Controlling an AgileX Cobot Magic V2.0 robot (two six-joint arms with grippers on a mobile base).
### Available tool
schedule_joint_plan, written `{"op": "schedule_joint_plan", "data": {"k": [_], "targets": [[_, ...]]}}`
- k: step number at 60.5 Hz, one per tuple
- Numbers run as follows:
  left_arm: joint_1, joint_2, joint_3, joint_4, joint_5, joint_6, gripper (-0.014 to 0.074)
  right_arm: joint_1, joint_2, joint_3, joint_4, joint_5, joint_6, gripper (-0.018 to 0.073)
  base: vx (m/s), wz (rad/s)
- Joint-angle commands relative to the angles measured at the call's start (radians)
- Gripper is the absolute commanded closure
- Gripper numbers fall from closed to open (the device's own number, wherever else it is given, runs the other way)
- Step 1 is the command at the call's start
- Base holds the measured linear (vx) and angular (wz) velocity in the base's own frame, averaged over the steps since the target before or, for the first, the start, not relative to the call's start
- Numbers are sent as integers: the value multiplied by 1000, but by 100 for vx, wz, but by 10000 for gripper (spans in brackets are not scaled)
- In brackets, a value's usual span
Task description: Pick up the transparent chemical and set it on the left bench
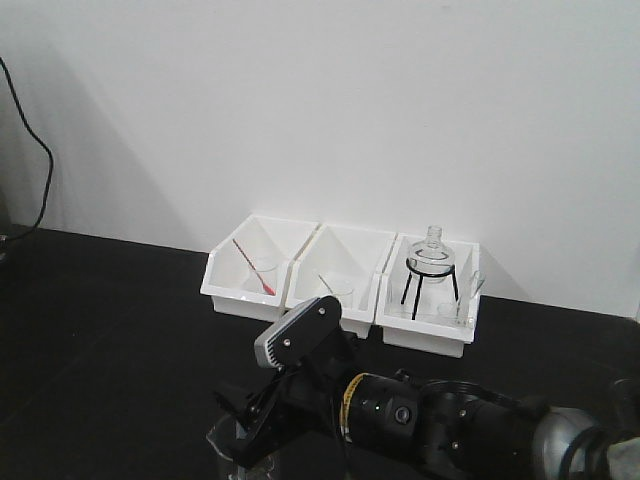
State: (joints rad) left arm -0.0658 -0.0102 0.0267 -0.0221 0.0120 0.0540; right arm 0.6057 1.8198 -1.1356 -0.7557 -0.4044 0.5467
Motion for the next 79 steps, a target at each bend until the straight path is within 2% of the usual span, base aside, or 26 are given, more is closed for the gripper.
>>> {"op": "schedule_joint_plan", "data": {"k": [1,10,17,28,38,54,68,74,79], "targets": [[-2,-19,16,-1,-78,-8,600,-14,-103,-15,24,11,4,64,0,0],[-2,-19,16,-1,-78,-8,600,-21,-168,38,24,37,9,64,0,0],[-2,-19,16,-1,-78,-8,600,-21,-305,131,27,56,11,64,0,0],[-2,-19,16,-1,-78,-8,600,-21,-620,279,28,330,11,64,0,0],[-2,-19,16,-1,-78,-8,600,-21,-832,346,28,540,35,64,0,0],[-2,-19,16,-1,-78,-8,600,-21,-973,418,26,743,83,64,0,0],[-2,-19,16,-1,-78,-8,600,-21,-987,418,14,812,82,64,0,0],[-2,-19,16,-1,-78,-8,600,-21,-998,418,-22,872,82,73,0,0],[-2,-19,16,-1,-78,-8,600,-29,-1060,418,34,926,62,108,0,0]]}}
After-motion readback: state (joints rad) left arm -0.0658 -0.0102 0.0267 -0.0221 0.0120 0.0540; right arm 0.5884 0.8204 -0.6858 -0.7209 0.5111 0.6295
